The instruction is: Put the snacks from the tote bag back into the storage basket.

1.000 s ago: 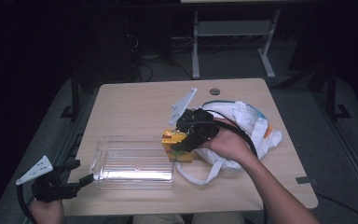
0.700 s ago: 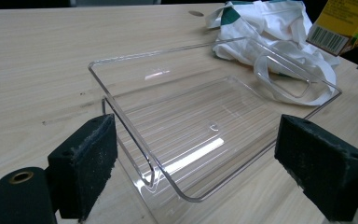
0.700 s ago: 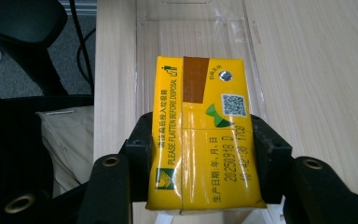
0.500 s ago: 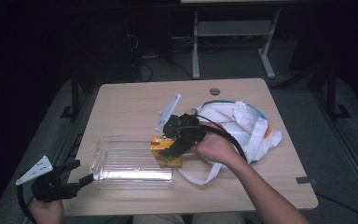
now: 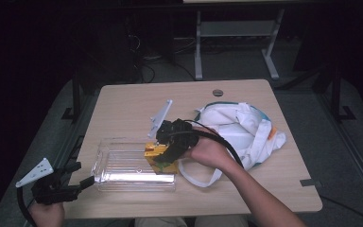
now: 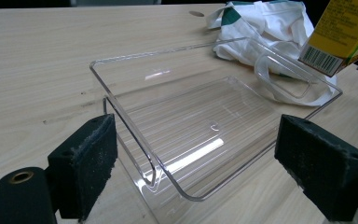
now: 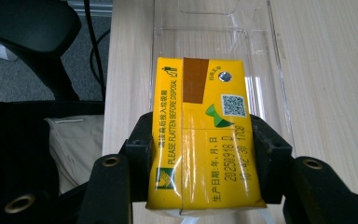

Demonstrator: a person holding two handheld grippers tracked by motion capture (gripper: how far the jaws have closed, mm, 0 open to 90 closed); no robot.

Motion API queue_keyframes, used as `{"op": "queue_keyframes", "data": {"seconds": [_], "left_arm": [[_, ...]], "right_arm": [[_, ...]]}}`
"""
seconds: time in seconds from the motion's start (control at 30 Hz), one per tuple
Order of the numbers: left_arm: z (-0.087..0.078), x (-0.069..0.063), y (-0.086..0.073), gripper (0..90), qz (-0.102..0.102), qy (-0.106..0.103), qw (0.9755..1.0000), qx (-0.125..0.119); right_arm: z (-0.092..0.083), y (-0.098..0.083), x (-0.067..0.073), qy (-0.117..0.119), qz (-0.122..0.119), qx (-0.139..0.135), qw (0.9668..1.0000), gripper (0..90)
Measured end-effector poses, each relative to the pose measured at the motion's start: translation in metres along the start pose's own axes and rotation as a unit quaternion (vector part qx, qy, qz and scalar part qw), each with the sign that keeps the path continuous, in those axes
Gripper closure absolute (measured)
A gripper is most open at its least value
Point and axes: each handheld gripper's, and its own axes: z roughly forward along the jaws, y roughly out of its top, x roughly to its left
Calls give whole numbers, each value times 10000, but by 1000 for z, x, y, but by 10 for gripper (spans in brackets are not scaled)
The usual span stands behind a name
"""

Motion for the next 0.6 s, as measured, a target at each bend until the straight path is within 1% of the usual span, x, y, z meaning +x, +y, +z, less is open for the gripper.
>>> {"op": "queue_keyframes", "data": {"seconds": [0.23, 0.6], "left_arm": [[0, 0, 0, 127, -5, -7, 10000, 8], [0, 0, 0, 127, 2, -9, 10000, 1]], "right_arm": [[9, 3, 2, 82, 5, -9, 10000, 511], [18, 5, 3, 83, 11, 3, 10000, 511]]}}
